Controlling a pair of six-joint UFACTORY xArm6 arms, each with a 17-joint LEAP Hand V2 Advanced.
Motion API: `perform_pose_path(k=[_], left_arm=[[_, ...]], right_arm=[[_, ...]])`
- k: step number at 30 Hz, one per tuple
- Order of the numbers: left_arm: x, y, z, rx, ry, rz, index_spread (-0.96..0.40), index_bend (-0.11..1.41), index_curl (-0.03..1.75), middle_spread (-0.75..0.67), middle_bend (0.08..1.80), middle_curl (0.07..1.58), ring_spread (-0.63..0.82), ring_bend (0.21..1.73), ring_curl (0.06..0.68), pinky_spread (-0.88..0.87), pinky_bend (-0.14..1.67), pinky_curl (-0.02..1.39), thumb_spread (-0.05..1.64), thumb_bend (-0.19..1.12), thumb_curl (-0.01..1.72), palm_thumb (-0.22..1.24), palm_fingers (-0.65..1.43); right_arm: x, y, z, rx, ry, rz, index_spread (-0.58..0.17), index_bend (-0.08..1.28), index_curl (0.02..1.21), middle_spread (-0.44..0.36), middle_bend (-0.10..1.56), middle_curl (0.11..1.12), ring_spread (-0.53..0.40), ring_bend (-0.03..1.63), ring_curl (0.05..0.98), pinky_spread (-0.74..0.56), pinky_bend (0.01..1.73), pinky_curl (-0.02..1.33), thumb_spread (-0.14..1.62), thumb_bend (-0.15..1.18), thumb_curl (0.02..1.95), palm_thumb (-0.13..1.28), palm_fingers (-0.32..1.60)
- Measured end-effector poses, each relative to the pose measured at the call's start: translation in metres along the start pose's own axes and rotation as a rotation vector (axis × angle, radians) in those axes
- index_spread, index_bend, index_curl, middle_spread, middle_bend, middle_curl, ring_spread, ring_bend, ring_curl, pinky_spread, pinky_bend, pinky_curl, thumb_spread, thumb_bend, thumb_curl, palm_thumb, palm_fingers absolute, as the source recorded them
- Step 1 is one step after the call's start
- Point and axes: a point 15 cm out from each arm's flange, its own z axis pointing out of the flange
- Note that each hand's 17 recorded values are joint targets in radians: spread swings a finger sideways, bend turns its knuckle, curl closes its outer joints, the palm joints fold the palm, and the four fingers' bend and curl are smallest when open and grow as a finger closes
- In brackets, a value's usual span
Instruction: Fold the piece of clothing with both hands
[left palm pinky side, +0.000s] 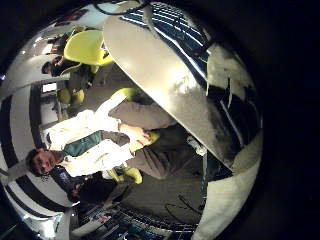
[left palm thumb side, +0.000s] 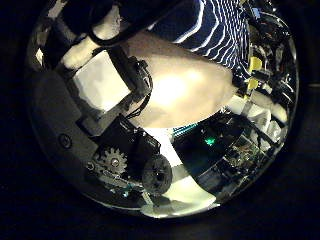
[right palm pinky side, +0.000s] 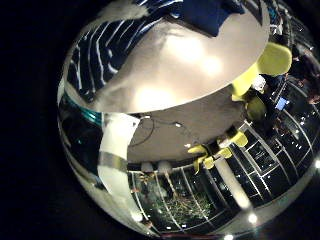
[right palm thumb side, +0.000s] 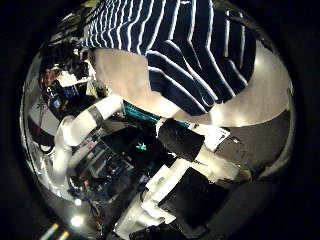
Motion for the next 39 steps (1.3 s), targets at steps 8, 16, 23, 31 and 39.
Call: perform_pose_path(k=[8,16,23,31,39], left_arm=[[-0.003,-0.002,-0.009,-0.011,0.001,0.001,-0.64,0.45,0.91,-0.56,0.96,0.87,-0.49,1.29,0.492,-0.65,1.05,0.61,1.08,-0.02,0.47,0.74,0.99],[-0.005,-0.004,-0.024,-0.013,0.002,0.003,-0.69,0.41,1.04,-0.58,0.95,0.91,-0.48,1.30,0.503,-0.66,1.06,0.65,1.09,-0.02,0.48,0.73,0.96],[-0.009,-0.003,-0.044,-0.015,0.005,0.012,-0.71,0.38,1.12,-0.59,0.94,0.92,-0.49,1.29,0.505,-0.66,1.06,0.66,1.09,-0.02,0.48,0.73,0.96],[-0.009,0.011,-0.050,-0.047,0.016,0.050,-0.73,0.32,1.19,-0.59,0.92,0.94,-0.49,1.28,0.505,-0.66,1.05,0.67,1.09,-0.02,0.49,0.73,0.95],[-0.013,0.023,-0.064,-0.027,0.014,0.069,-0.73,0.27,1.24,-0.61,0.90,0.94,-0.50,1.26,0.502,-0.67,1.03,0.68,1.10,-0.02,0.48,0.69,0.96]], right_arm=[[-0.020,0.001,0.028,-0.087,0.049,-0.018,-0.261,0.18,0.28,-0.140,0.50,0.50,-0.256,0.99,0.394,-0.15,0.89,0.26,1.06,-0.02,0.32,0.45,0.38],[-0.023,-0.009,0.035,-0.096,0.131,-0.026,-0.326,0.20,0.31,-0.227,0.56,0.58,-0.316,1.19,0.480,-0.32,1.23,0.36,1.02,0.02,0.39,0.69,0.68],[-0.012,-0.039,0.017,0.063,0.154,0.022,-0.459,0.61,0.49,-0.293,0.93,0.78,-0.314,1.28,0.575,-0.28,1.34,0.47,0.98,0.06,0.46,0.93,1.11],[0.017,-0.027,-0.005,0.120,0.113,0.101,-0.425,0.98,0.75,-0.251,1.17,0.90,-0.291,1.35,0.680,-0.21,1.39,0.59,1.13,0.07,0.52,0.99,1.04],[0.037,0.019,-0.069,0.228,0.076,0.162,-0.384,1.06,0.88,-0.216,1.28,0.94,-0.276,1.41,0.758,-0.16,1.45,0.74,1.21,0.03,0.57,0.98,0.95]])
